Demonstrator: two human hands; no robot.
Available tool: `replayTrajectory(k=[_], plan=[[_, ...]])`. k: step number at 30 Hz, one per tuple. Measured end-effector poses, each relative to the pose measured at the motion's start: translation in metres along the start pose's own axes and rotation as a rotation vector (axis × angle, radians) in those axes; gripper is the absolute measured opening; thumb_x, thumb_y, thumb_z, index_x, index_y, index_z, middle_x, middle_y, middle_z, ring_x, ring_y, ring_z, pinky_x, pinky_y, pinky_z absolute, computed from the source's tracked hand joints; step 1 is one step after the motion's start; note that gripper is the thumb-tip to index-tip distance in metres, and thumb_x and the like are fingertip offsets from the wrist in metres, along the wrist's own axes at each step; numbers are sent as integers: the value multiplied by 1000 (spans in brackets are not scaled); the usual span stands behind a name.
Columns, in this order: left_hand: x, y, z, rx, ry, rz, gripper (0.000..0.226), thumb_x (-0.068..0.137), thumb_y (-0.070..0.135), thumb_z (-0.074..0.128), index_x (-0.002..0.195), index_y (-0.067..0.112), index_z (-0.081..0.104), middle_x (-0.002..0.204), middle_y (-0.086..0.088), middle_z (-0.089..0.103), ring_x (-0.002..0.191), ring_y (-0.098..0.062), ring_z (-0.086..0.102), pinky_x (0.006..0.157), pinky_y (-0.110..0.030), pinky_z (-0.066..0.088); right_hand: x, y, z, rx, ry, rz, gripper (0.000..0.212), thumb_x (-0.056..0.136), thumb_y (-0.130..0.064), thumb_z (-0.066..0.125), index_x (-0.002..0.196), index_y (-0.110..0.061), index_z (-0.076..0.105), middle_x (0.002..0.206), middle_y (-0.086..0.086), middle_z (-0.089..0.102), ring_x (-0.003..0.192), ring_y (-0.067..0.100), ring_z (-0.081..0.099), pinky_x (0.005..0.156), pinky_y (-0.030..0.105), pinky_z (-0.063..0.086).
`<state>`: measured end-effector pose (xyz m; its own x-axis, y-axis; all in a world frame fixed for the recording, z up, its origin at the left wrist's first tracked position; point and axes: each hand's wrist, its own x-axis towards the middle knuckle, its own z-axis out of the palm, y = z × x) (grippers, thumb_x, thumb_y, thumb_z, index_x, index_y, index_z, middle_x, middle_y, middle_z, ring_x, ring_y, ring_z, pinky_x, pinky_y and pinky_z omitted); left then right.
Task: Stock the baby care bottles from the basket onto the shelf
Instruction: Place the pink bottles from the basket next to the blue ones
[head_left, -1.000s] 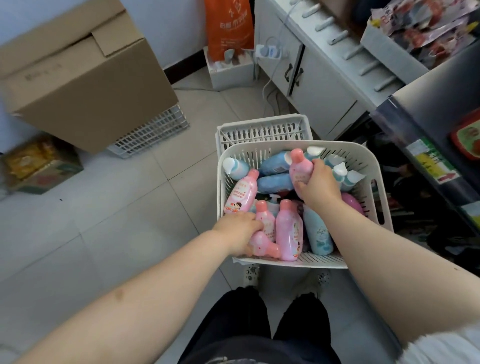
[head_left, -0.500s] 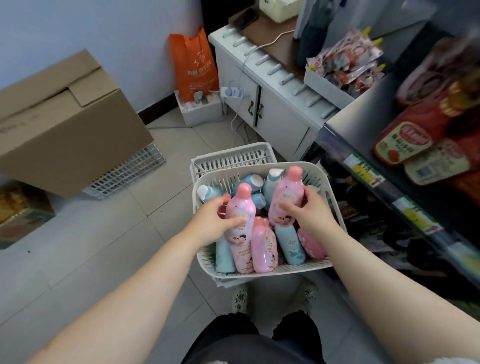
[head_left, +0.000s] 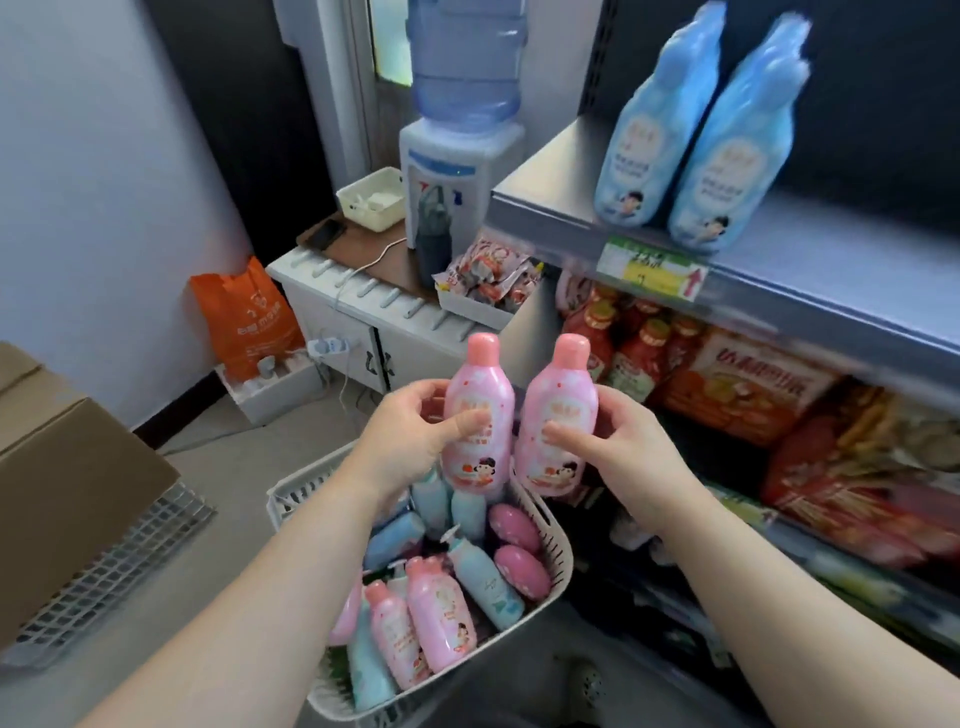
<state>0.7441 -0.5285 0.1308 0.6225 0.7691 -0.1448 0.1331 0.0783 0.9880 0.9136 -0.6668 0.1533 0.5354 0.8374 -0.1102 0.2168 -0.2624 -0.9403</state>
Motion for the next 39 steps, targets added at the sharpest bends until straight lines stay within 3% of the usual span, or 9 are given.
replayTrajectory(k=[3, 7, 14, 18, 22, 27, 35, 39], plan=[[14, 33, 21, 7, -65, 83, 53, 55, 40, 79, 102, 17, 66, 95, -5, 73, 90, -19, 69, 76, -34, 56, -5, -20, -32, 2, 55, -46, 40, 76, -27, 79, 114, -26, 64, 98, -7, 73, 89, 9, 70, 75, 31, 58], [28, 78, 54, 19, -146, 182, 53, 57, 41, 79, 103, 18, 67, 96, -4, 74, 91, -21, 70, 75, -36, 57, -10, -45, -77, 32, 128, -99, 40, 77, -25, 78, 114, -29, 62, 98, -12, 72, 87, 1, 69, 66, 17, 55], [48, 152, 141, -29, -277, 390, 43, 59, 41, 80, 96, 23, 70, 95, -4, 74, 91, -20, 70, 78, -35, 56, -10, -75, -176, 58, 265, -182, 36, 77, -19, 77, 111, -21, 65, 97, 1, 74, 90, 18, 71, 73, 36, 58], [64, 178, 193, -50, -306, 465, 40, 68, 35, 75, 104, 17, 69, 97, -5, 74, 93, -21, 70, 81, -40, 57, -1, -82, -231, 7, 355, -234, 31, 77, -15, 76, 107, -18, 65, 95, 1, 74, 89, 16, 71, 74, 30, 59], [87, 200, 243, -7, -281, 541, 35, 77, 35, 71, 106, 16, 67, 96, -3, 73, 91, -17, 70, 79, -36, 57, 18, -80, -282, -26, 402, -235, 32, 76, -18, 78, 105, -18, 66, 93, 2, 73, 88, 21, 70, 80, 40, 59], [136, 215, 294, 103, -162, 594, 23, 85, 29, 69, 104, 15, 65, 93, -3, 70, 87, -16, 67, 74, -32, 56, 56, -73, -331, -92, 473, -218, 31, 73, -24, 80, 102, -22, 67, 88, -2, 73, 81, 16, 70, 73, 36, 60], [211, 217, 335, 215, 77, 481, 32, 88, 34, 64, 114, 16, 58, 101, 3, 65, 95, -15, 61, 85, -32, 51, 138, -64, -370, -143, 492, -168, 32, 72, -27, 80, 99, -24, 64, 89, -4, 70, 81, 15, 67, 68, 33, 56], [232, 223, 341, 240, 128, 442, 32, 89, 35, 62, 117, 20, 54, 102, 6, 61, 96, -15, 59, 85, -29, 48, 172, -60, -376, -145, 476, -147, 34, 71, -28, 79, 101, -24, 63, 92, -5, 70, 86, 15, 67, 79, 40, 58]])
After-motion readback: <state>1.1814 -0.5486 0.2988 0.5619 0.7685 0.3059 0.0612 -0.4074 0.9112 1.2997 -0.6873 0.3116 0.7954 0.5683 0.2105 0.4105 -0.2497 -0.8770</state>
